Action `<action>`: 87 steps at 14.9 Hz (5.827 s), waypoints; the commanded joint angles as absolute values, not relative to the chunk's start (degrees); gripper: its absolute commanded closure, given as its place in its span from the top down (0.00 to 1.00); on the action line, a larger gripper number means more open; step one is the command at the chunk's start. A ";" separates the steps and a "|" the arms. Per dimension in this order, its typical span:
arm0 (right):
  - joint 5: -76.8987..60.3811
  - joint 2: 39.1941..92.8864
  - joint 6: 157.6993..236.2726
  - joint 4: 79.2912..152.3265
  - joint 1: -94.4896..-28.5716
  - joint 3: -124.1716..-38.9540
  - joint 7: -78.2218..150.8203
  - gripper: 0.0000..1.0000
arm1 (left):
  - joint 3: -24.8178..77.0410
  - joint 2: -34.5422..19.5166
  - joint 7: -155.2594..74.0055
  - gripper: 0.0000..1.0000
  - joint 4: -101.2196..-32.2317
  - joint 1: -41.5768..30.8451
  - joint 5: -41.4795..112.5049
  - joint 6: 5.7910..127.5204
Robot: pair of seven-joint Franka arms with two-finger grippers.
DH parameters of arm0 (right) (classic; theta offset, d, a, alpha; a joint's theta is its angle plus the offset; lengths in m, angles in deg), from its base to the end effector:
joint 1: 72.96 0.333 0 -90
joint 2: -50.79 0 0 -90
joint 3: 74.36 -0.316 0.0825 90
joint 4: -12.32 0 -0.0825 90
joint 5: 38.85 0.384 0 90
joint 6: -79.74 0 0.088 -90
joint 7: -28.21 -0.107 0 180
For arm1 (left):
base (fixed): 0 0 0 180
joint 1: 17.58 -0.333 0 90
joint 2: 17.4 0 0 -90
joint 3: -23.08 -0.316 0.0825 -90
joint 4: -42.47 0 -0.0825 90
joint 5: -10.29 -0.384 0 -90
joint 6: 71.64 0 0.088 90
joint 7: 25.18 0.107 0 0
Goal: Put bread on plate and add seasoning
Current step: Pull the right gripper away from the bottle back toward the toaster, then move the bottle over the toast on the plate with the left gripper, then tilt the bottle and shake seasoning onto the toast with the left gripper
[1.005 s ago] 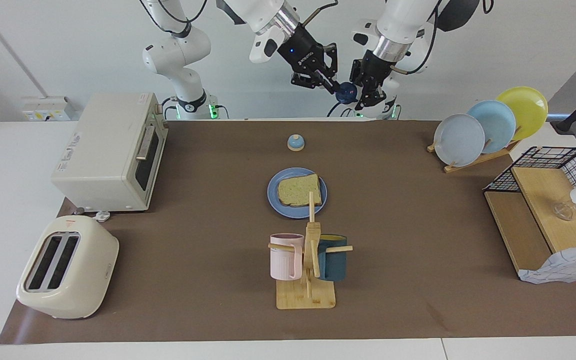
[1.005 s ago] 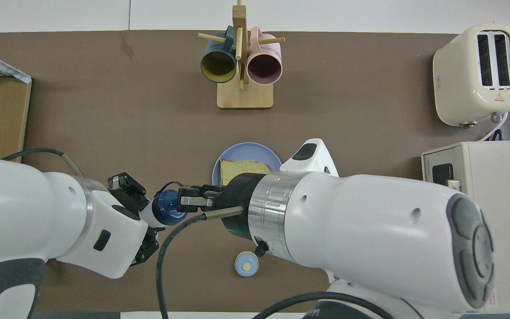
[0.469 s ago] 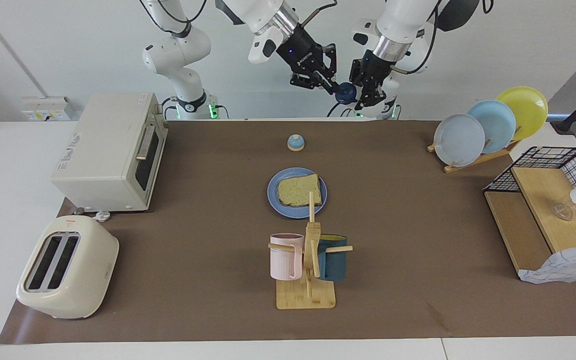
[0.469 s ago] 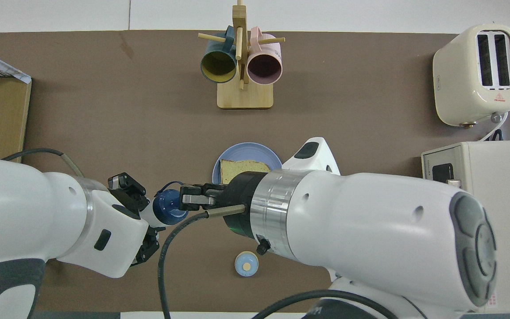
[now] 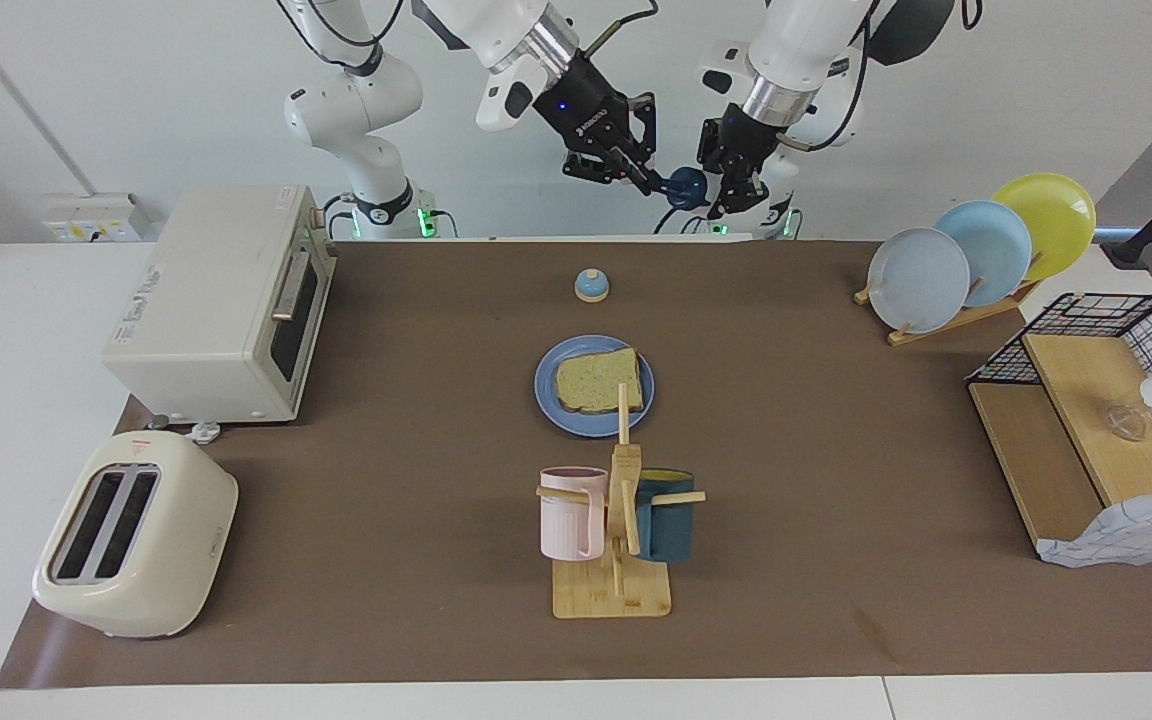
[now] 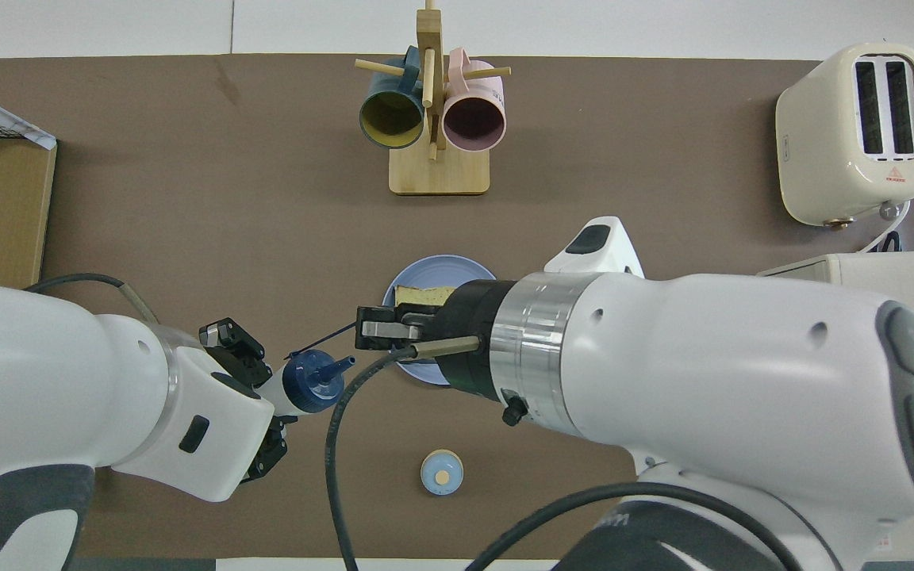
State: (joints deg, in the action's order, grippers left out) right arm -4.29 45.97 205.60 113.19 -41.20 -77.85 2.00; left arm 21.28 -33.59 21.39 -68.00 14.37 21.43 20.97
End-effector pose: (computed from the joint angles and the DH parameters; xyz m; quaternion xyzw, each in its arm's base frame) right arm 0.4584 0.3502 0.6533 -0.9289 0.0326 -0.0708 0.3620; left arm 0.3932 -0.2493 0.6056 0.7832 -0.6133 -0.0001 0.1023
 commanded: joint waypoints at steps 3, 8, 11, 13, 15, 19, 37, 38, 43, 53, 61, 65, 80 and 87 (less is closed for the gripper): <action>-5.54 45.95 204.90 112.25 -42.19 -77.88 2.90 0.00 | 20.97 -35.68 21.05 0.18 -70.03 14.59 21.10 19.85; -5.54 45.60 204.81 112.87 -42.19 -77.79 2.81 1.00 | 20.97 -35.68 20.96 0.18 -70.03 14.59 21.10 19.94; -9.03 45.25 203.15 113.74 -42.98 -77.70 3.77 1.00 | 20.97 -35.68 20.70 0.18 -70.03 14.59 21.10 19.94; -12.82 44.64 199.99 114.88 -45.87 -77.79 8.85 1.00 | 20.97 -35.68 20.52 0.18 -70.03 14.59 21.10 19.94; -14.93 44.02 194.99 115.67 -50.25 -77.70 13.08 1.00 | 20.97 -35.68 20.43 0.18 -70.03 14.59 21.10 19.94; -23.81 43.49 187.86 115.94 -60.80 -77.79 20.19 1.00 | 20.89 -35.68 19.56 0.18 -69.94 14.59 21.01 19.86; -40.96 55.80 165.35 97.48 -72.18 -71.66 26.62 1.00 | 26.68 -30.59 4.80 0.16 -65.90 14.50 9.33 16.95; -40.61 55.36 165.00 97.66 -71.64 -71.12 27.85 1.00 | 27.47 -30.06 4.61 0.16 -65.55 14.50 8.36 17.13; -40.61 51.94 164.73 101.87 -71.46 -70.32 29.79 1.00 | 30.02 -22.94 1.10 0.16 -58.44 14.59 4.14 14.94; -40.69 48.06 171.48 108.39 -72.16 -70.58 31.12 1.00 | 31.87 -11.26 -1.89 0.16 -50.25 19.68 -8.86 11.07; -41.22 49.29 171.50 107.24 -73.39 -70.58 31.46 1.00 | 31.87 -4.14 -2.42 0.16 -49.02 23.81 -18.88 10.63; -41.05 49.90 170.53 107.24 -73.31 -70.76 31.46 1.00 | 31.87 -0.09 -3.73 0.16 -49.11 25.48 -22.93 10.80; -41.13 51.58 166.31 104.25 -72.25 -70.41 31.46 1.00 | 31.61 6.16 -5.14 0.13 -52.19 29.09 -33.21 8.43; -40.96 51.05 166.14 104.60 -72.08 -70.05 31.38 1.00 | 31.52 6.25 -5.14 0.11 -54.20 30.76 -34.53 8.25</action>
